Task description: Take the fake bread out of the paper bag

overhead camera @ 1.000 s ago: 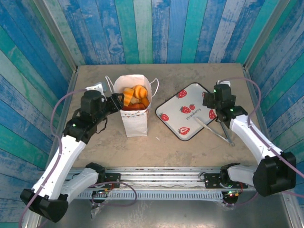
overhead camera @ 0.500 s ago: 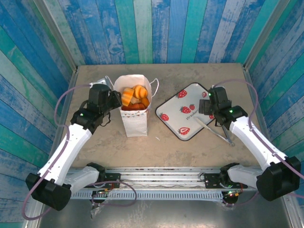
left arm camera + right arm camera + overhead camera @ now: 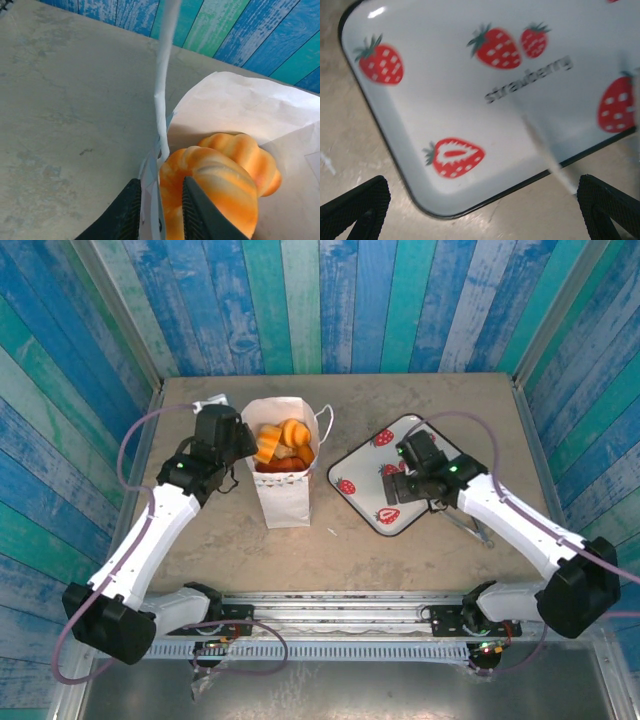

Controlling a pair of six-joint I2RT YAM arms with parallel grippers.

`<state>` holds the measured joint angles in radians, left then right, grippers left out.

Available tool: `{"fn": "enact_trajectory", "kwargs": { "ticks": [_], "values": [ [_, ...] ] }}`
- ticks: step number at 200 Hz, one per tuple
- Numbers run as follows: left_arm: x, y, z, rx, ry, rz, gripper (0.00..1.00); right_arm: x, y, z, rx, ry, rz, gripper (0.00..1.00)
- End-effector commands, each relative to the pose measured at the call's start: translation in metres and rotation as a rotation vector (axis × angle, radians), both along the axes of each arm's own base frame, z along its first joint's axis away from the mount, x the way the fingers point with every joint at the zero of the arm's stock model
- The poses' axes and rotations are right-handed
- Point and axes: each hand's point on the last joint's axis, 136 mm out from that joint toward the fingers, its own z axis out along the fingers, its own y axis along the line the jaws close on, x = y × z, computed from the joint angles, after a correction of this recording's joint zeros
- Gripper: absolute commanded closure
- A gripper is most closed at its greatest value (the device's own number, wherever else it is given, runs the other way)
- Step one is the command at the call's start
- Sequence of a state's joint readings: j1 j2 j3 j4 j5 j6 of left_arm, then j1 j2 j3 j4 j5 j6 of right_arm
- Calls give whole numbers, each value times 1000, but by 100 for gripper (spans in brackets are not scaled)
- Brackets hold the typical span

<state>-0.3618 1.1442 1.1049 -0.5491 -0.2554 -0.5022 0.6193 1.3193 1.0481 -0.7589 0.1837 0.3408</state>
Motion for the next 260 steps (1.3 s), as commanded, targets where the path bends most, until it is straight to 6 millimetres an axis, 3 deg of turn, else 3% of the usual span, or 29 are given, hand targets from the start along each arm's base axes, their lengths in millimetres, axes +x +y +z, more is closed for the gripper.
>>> {"fn": "enact_trajectory", "kwargs": {
  "ticks": [1, 22, 55, 79, 83, 135, 185, 221, 260],
  "values": [
    [6, 5, 10, 43, -25, 20, 81, -23, 21, -17, -8, 96, 77, 0],
    [11, 6, 14, 64, -40, 25, 91, -31, 31, -26, -30, 126, 120, 4],
    [26, 8, 30, 114, -75, 40, 100, -35, 31, -33, -40, 148, 133, 8],
    [37, 10, 48, 133, -131, 59, 100, -38, 25, -34, -53, 145, 126, 10],
    [43, 8, 42, 143, -117, 59, 100, -39, 24, -35, -57, 147, 124, 11],
    [71, 8, 54, 188, -177, 79, 100, -60, -10, -50, -134, 211, 18, 18],
    [104, -6, 76, 194, -319, -72, 100, -79, -37, -57, -189, 267, -90, 38],
    [124, -16, 84, 272, -360, -143, 100, -83, -44, -66, -196, 309, -142, 52],
    [137, -26, 85, 278, -372, -185, 100, -91, -53, -84, -225, 348, -174, 53]
  ]
}}
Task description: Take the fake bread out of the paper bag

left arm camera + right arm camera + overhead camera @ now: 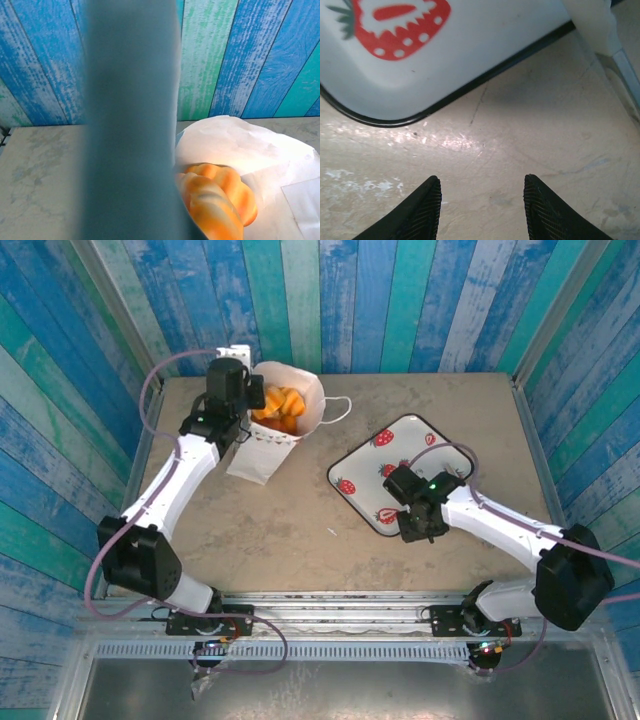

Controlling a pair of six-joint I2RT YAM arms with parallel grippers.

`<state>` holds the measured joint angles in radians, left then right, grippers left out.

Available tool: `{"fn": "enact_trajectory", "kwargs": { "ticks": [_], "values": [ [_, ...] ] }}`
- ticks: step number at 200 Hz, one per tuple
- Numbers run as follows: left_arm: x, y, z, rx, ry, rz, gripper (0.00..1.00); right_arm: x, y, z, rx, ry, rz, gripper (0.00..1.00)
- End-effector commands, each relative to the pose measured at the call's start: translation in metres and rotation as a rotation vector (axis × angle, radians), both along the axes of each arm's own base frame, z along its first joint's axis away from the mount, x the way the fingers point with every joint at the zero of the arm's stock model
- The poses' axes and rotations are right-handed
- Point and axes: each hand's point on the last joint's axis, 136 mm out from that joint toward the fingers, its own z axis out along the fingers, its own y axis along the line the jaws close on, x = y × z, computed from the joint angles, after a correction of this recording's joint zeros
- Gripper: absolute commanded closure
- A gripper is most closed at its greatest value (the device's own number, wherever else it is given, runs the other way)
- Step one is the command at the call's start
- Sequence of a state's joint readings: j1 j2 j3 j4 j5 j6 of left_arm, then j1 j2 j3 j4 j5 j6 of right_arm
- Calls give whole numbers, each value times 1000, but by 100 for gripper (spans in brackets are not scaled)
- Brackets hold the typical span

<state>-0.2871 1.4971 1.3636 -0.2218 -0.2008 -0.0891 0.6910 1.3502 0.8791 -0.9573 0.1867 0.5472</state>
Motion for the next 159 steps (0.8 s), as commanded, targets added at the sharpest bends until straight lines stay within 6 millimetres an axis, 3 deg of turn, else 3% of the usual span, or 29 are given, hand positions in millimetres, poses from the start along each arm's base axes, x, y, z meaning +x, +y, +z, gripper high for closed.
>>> {"fn": "enact_trajectory", "kwargs": {
  "ticks": [1, 92, 159],
  "values": [
    [19, -10, 37, 0, -132, -47, 100, -9, -14, -13, -50, 33, -44, 53],
    [21, -11, 46, -18, -162, -50, 100, 11, 2, -52, 26, 20, -53, 58],
    [21, -13, 47, -32, -164, -62, 100, 47, 22, -59, 77, -17, -39, 58]
  ]
}}
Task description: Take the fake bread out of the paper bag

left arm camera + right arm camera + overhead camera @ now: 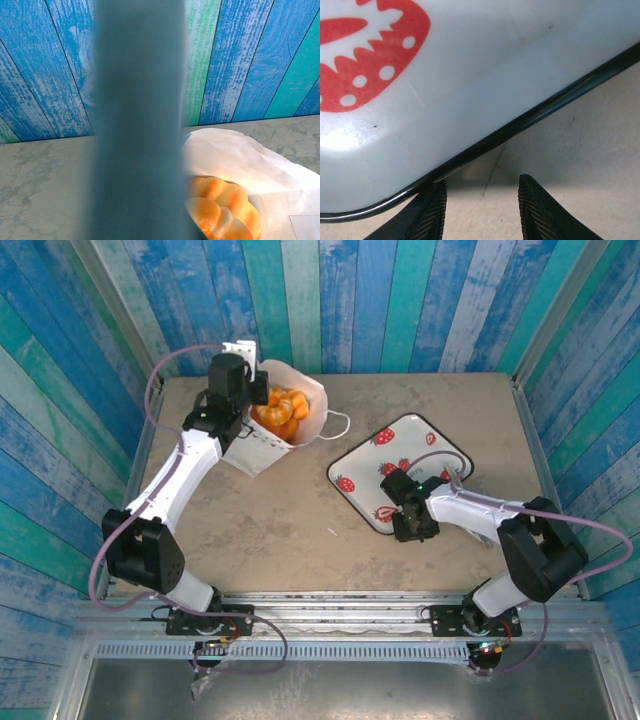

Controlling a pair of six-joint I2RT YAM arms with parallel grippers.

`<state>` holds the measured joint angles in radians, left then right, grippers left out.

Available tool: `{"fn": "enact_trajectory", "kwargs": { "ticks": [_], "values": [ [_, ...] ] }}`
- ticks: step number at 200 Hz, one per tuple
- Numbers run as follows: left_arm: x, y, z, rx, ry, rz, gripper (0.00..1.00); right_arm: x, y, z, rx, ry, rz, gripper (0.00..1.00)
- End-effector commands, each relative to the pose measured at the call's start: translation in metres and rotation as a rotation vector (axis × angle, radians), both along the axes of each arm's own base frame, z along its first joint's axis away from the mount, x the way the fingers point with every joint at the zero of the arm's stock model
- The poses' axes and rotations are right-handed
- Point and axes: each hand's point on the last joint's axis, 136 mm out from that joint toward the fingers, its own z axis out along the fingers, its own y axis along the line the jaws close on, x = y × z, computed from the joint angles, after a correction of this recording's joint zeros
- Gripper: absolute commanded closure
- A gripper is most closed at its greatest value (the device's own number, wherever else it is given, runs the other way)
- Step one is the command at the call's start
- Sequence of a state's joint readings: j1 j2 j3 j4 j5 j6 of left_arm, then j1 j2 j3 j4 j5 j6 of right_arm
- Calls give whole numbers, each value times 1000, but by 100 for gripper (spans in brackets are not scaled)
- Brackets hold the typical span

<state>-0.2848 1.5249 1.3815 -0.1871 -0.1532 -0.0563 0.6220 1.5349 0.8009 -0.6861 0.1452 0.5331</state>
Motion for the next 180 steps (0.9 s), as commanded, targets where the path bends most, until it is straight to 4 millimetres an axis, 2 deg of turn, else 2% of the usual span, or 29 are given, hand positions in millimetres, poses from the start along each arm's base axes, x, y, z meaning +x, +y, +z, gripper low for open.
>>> {"fn": "enact_trajectory", "kwargs": {
  "ticks": [1, 37, 41, 69, 96, 116, 148, 180],
  "values": [
    [13, -4, 44, -44, -141, -10, 100, 22, 14, -2, 41, -39, 14, 58],
    [11, -3, 44, -47, -139, -9, 100, 46, 28, -2, 43, -70, 38, 58],
    [10, -3, 46, -48, -144, -9, 100, 53, 20, -2, 41, -73, 8, 58],
    [7, 0, 47, -48, -146, -1, 100, 67, 14, -11, 43, -68, -10, 58],
    [5, 1, 47, -53, -148, 1, 100, 75, 8, -16, 43, -60, -21, 58],
    [4, 0, 47, -60, -144, -1, 100, 76, 11, -14, 61, -54, -10, 57],
    [3, -1, 43, -73, -134, -9, 100, 73, 22, 8, 129, -62, 45, 49],
    [1, -1, 41, -81, -133, -8, 100, 62, 16, 43, 150, -100, 82, 35]
  ]
}}
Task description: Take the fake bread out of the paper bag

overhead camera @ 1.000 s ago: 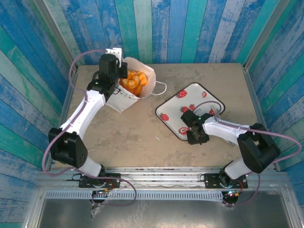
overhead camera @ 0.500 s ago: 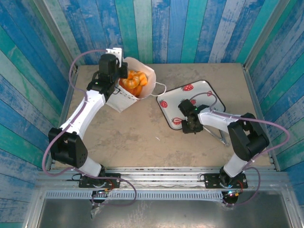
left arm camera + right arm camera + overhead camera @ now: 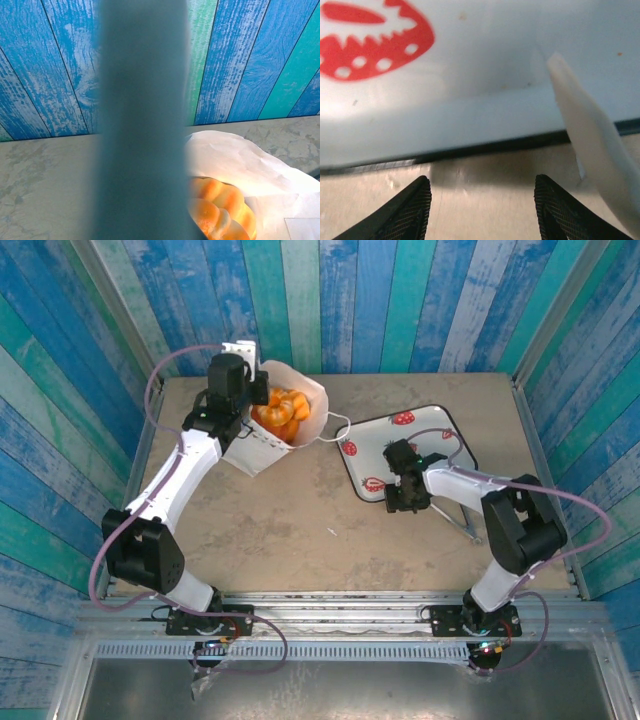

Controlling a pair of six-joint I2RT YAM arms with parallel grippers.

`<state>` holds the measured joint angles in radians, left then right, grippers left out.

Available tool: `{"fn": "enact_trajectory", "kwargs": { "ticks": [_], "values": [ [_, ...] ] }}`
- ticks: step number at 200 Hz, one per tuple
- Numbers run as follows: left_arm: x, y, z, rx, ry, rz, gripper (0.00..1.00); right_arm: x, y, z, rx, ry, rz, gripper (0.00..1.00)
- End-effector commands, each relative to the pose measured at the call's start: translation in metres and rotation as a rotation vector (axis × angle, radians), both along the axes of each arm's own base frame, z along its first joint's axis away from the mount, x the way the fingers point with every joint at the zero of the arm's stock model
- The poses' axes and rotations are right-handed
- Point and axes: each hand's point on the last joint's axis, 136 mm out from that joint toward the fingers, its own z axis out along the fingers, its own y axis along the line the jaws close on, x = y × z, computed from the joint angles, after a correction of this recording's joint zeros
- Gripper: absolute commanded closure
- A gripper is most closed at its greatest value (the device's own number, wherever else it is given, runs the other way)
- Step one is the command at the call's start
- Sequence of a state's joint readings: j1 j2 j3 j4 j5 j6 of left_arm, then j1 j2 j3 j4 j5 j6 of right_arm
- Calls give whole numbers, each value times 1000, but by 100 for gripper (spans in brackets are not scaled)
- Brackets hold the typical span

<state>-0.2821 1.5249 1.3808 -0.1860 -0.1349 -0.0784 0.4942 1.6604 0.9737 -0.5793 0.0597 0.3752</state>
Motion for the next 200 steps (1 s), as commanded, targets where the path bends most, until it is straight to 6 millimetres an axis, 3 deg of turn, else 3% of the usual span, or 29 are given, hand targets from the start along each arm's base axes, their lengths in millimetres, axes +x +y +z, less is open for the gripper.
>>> {"fn": "enact_trajectory", "kwargs": {
  "ticks": [1, 27, 45, 76, 143, 200],
  "values": [
    [1, 1, 42, -55, -138, 1, 100, -13, -4, 30, 23, -19, 40, 35],
    [-1, 2, 42, -53, -139, 5, 100, -23, -27, 44, 34, -44, -18, 18],
    [-2, 4, 43, -51, -142, 8, 100, -28, -54, 43, 34, -50, -115, 0],
    [-5, 4, 44, -47, -142, 7, 100, -34, -92, 42, 68, -67, -272, 0],
    [-7, 3, 41, -28, -140, -11, 100, -36, -147, 38, 161, -115, -504, 0],
    [-6, 1, 43, -29, -142, -18, 100, -31, -138, 12, 353, -56, -527, 0]
  ]
}}
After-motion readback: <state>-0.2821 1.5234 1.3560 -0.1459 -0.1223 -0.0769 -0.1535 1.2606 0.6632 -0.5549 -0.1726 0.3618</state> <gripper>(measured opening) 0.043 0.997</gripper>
